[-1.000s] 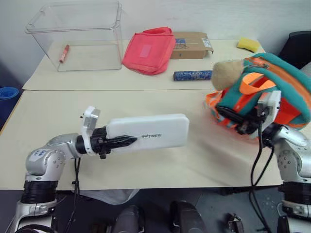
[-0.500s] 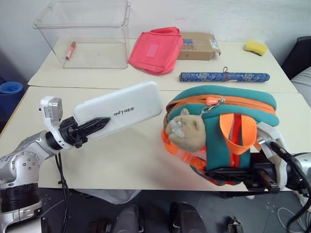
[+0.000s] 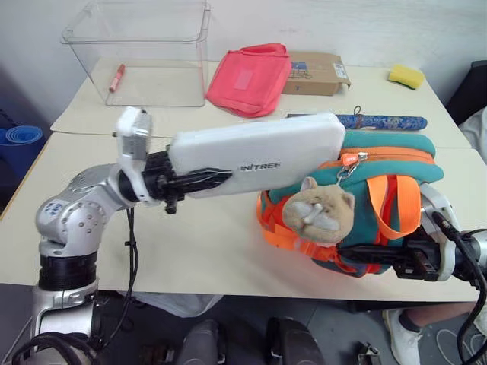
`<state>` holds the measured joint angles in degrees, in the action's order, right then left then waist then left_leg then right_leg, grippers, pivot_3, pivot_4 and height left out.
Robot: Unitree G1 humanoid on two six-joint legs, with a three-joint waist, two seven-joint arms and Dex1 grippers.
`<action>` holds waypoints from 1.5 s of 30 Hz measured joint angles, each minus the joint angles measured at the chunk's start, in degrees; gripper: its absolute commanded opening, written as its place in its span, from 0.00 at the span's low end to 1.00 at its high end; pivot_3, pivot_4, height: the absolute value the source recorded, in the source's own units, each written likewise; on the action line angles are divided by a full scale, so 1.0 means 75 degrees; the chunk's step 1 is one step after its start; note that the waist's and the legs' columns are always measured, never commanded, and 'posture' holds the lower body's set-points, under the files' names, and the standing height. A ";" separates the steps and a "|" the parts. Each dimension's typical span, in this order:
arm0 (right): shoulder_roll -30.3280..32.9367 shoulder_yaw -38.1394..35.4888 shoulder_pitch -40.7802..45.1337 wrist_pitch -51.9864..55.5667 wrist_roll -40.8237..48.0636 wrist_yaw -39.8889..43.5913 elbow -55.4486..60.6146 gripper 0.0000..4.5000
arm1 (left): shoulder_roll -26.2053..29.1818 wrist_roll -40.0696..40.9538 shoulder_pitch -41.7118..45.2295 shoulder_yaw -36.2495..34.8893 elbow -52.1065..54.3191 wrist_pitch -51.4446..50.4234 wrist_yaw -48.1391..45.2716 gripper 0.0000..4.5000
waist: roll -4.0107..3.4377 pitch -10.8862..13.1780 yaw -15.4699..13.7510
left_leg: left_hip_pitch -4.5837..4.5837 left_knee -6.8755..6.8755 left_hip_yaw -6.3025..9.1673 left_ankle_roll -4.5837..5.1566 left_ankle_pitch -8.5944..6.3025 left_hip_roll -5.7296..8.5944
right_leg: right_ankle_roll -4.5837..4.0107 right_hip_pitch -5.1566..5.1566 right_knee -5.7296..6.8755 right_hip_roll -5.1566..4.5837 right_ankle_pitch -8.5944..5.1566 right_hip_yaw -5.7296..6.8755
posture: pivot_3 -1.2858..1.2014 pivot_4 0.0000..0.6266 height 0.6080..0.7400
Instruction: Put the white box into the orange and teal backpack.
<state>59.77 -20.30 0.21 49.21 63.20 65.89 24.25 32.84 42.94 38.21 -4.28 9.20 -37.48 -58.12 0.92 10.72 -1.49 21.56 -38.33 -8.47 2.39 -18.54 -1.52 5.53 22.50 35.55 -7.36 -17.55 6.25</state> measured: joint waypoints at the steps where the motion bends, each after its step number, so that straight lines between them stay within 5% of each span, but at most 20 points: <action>1: 0.0000 0.0007 0.0049 -0.0074 -0.0090 0.0061 -0.0010 0.00 | -0.0067 -0.0406 0.0426 0.0356 -0.0157 0.0138 0.0138 0.27 | 0.0008 0.0003 -0.0042 | 0.0008 0.0000 0.0009 0.0006 0.0005 0.0004 | 0.0008 -0.0002 -0.0003 -0.0004 0.0005 0.0007 | 0.52 0.24 1.00; 8: -0.0112 0.0011 -0.0090 -0.0413 -0.0576 0.0360 -0.0209 0.00 | -0.0039 -0.2030 0.1835 0.2374 -0.1058 -0.0064 -0.0207 0.27 | 0.0010 0.0002 -0.0053 | 0.0011 0.0000 0.0009 0.0015 0.0005 0.0013 | 0.0015 -0.0001 -0.0005 -0.0009 0.0009 0.0008 | 0.52 0.24 1.00; 18: -0.0600 0.0323 0.0194 -0.0743 -0.1038 0.0417 -0.0356 0.00 | -0.3430 -0.3854 0.3380 0.3541 -0.5108 0.2258 -0.0166 0.27 | 0.0013 0.0003 -0.0089 | 0.0091 -0.0110 0.0032 0.0057 -0.0010 0.0007 | 0.0034 0.0022 -0.0007 -0.0024 0.0019 0.0039 | 0.52 0.24 1.00; 22: -0.0902 0.0378 0.0313 -0.0738 -0.1077 0.0096 -0.0365 0.00 | -0.4094 -0.3994 0.3546 0.3088 -0.6296 0.3285 -0.0121 0.55 | 0.0013 0.0003 -0.0061 | 0.0095 -0.0109 0.0039 0.0057 -0.0012 0.0002 | 0.0034 0.0025 -0.0006 -0.0029 0.0019 0.0046 | 0.52 0.24 1.00; 28: -0.1537 0.0579 0.0760 -0.0842 -0.1191 -0.0690 -0.0221 0.00 | -0.3666 -0.3962 0.3151 0.2747 -0.5959 0.3769 -0.0693 0.85 | 0.0013 0.0003 0.0070 | 0.0093 -0.0109 0.0041 0.0048 -0.0008 -0.0004 | 0.0033 0.0025 -0.0001 -0.0028 0.0020 0.0055 | 0.52 0.24 1.00; 38: -0.1960 0.0926 0.1663 -0.0792 -0.1387 -0.1556 -0.0303 0.00 | -0.0743 -0.3036 0.1502 0.1677 -0.3305 0.3087 -0.2730 0.85 | -0.0002 0.0008 0.0228 | 0.0093 -0.0101 0.0038 0.0027 -0.0001 -0.0012 | 0.0017 0.0039 0.0042 -0.0016 0.0011 0.0064 | 0.52 0.24 1.00; 45: -0.1949 0.0962 0.1682 -0.0736 -0.1490 -0.1460 -0.0313 0.00 | -0.1062 -0.2286 0.0455 0.1303 -0.0878 0.2225 -0.1724 0.85 | -0.0001 0.0008 0.0066 | 0.0106 -0.0116 0.0069 0.0058 -0.0011 0.0007 | 0.0038 0.0010 0.0013 -0.0038 0.0024 0.0079 | 0.52 0.24 1.00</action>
<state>45.15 -13.08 12.82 43.69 52.03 54.94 21.90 24.87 25.80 41.62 5.49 2.61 -20.79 -71.05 0.91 10.78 -0.99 22.36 -39.19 -7.95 2.83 -18.62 -1.47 5.82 22.57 35.65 -7.65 -17.38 6.84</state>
